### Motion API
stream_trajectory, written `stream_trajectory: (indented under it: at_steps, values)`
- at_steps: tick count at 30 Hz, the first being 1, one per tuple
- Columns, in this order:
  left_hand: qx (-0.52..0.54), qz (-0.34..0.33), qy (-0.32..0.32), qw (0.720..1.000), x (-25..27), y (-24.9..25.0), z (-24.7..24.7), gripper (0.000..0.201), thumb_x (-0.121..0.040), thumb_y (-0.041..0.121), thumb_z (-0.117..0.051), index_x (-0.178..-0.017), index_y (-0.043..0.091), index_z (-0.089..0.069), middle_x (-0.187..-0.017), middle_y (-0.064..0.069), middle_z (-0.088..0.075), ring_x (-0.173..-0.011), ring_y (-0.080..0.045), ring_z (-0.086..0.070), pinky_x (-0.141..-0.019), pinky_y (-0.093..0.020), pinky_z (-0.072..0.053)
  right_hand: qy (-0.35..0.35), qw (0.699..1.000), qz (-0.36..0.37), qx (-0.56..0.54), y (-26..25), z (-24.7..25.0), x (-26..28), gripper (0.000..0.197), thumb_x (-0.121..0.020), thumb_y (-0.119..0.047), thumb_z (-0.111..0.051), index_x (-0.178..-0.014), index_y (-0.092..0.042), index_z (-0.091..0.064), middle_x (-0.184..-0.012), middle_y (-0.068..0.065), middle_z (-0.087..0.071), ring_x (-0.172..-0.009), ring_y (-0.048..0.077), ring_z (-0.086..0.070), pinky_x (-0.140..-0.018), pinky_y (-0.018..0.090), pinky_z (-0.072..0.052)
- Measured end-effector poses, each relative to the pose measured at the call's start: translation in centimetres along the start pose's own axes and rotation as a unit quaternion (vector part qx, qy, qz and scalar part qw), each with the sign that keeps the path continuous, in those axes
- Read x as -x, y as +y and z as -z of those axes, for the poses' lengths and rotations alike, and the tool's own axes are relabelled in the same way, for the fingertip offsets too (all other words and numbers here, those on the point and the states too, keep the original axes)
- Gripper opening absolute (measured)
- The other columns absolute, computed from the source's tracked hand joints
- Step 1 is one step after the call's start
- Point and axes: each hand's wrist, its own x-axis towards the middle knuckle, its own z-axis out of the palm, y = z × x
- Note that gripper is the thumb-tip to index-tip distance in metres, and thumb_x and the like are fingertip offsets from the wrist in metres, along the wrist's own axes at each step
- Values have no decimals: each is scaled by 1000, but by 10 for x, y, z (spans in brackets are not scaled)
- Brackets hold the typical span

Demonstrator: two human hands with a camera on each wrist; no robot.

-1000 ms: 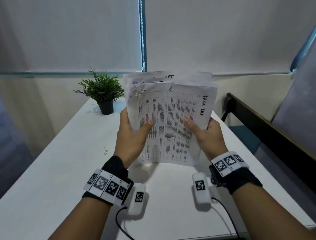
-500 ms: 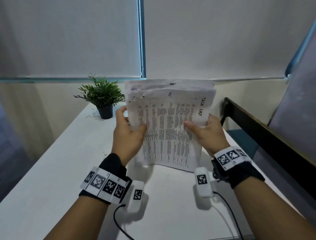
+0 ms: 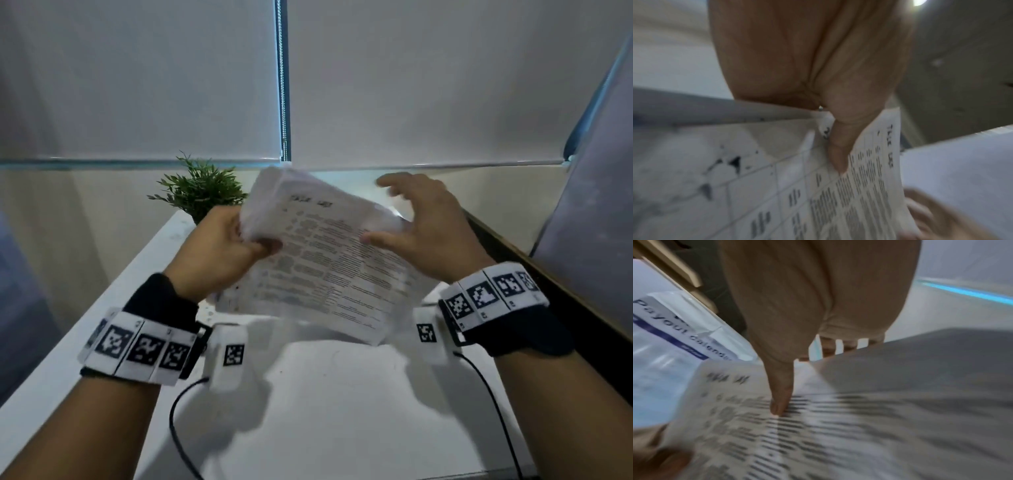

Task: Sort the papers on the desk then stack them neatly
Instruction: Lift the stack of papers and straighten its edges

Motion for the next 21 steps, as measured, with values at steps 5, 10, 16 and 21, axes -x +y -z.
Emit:
stream_trajectory:
  at_steps: [5,10,16,21]
  values:
    - [254,107,-5,961,30,-50,-8,36,-89,2,-70,-125,3,-70,-119,-8,-79,-112,-31,-75,-95,-40,-61,-58,899,-261,-346,59,-35,50,140,-45,-44,-102,-160,-30,-23,-155,11,-49,-135,26,-54,-113,52,-43]
    - [323,99,-28,941,28,-58,-17,44,-83,6,-70,-128,6,-69,-130,-13,-73,-122,-33,-69,-107,-48,-50,-59,811,-184,-552,63,-57,56,74,-64,5,-86,-132,-3,-59,-119,15,-76,-119,43,-66,-97,47,-59]
    - [333,110,4,936,27,-61,-18,74,-61,18,-94,-129,6,-65,-125,-15,-75,-117,-35,-71,-105,-57,-51,-32,833,-157,-529,68,-51,50,54,-54,-34,-96,-104,-19,-81,-113,14,-79,-107,35,-75,-94,50,-59]
    - [297,127,18,946,35,-65,-34,53,-83,-9,-74,-125,21,-63,-118,-12,-78,-111,-33,-74,-102,-56,-53,-8,873,-164,-459,64,-61,72,39,-80,11,-78,-110,-13,-76,-107,11,-81,-103,31,-76,-92,39,-61]
